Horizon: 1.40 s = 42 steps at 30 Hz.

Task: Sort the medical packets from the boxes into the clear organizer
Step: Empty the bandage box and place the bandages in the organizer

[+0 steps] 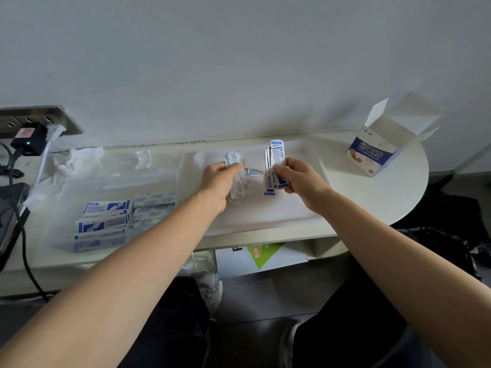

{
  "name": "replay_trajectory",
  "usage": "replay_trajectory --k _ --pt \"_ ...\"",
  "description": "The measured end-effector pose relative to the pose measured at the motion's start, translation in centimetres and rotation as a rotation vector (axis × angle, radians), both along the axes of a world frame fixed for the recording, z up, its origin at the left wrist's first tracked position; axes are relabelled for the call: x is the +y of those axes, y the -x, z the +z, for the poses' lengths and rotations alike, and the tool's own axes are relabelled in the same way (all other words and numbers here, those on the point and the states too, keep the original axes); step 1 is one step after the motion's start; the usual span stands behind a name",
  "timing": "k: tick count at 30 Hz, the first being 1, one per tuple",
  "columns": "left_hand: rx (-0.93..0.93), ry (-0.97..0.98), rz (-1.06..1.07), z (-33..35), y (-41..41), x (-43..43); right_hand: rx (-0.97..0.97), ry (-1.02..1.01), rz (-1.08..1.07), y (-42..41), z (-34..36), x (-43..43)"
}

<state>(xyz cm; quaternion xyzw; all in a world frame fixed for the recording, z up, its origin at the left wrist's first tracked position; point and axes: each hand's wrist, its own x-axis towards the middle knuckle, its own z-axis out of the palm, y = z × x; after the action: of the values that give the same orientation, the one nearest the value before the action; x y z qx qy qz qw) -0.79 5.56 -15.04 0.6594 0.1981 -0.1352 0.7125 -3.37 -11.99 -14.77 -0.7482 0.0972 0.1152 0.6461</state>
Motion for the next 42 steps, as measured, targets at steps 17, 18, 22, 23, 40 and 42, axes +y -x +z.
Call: replay_trajectory --k 17,18,22,23,40,42 --pt "-0.378 -0.981 -0.138 0.1 -1.5 1.2 -0.432 0.82 0.219 -0.8 -0.8 -0.4" --pt "-0.463 -0.997 -0.158 0.3 -1.5 0.8 -0.445 0.83 0.226 -1.1 -0.9 -0.3" --pt "-0.575 -0.841 -0.35 0.0 -1.1 -0.6 -0.471 0.851 0.294 -1.6 -0.9 0.2" --pt "-0.562 -0.806 -0.394 -0.2 -1.0 -0.8 -0.462 0.853 0.305 -1.6 -0.9 0.3" --pt "-0.464 -0.78 -0.517 -1.7 3.1 -0.3 -0.393 0.894 0.258 2.8 -1.3 0.2" --pt "-0.472 -0.775 -0.506 -1.8 3.2 -0.7 -0.377 0.863 0.237 2.8 -1.6 0.0"
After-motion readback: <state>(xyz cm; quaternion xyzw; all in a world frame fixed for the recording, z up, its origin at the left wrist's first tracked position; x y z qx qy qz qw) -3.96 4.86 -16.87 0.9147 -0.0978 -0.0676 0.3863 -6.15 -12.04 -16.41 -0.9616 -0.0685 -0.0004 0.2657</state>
